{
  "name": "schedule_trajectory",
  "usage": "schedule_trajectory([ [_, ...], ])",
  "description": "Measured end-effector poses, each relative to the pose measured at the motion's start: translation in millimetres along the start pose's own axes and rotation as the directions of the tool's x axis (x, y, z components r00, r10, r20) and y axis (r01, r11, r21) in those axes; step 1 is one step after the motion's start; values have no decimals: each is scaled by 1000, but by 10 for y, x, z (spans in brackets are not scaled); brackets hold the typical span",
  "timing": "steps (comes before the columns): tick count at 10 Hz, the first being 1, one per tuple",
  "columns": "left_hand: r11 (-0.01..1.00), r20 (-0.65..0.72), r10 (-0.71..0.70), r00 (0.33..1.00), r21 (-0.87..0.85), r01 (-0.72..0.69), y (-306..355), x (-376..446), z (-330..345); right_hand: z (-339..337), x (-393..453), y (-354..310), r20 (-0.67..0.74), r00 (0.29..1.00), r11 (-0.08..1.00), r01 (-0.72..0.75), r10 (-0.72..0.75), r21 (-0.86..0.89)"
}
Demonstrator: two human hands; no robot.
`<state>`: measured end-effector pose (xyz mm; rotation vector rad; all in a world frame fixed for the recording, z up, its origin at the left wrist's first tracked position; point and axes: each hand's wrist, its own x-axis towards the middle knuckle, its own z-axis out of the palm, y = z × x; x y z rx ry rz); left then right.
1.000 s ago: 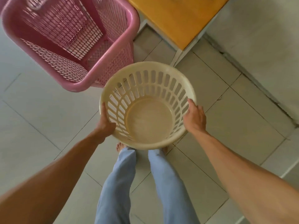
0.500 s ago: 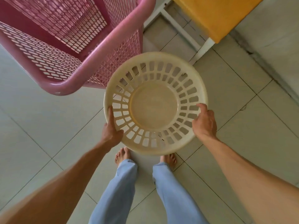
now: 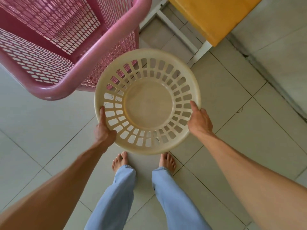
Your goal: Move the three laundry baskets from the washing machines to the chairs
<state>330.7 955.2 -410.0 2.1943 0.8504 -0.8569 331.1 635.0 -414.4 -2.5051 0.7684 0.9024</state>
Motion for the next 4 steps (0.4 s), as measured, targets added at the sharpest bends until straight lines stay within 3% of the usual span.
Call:
schedule_trajectory([
  [2, 998, -48, 60, 997, 28, -58, 150, -380, -179, -67, -236, -43, 29, 999, 999, -16, 18, -49],
  [4, 959, 58, 256, 965, 109, -261, 163, -867, -567, -275, -1093, -420, 85, 996, 1000, -11, 9, 18],
])
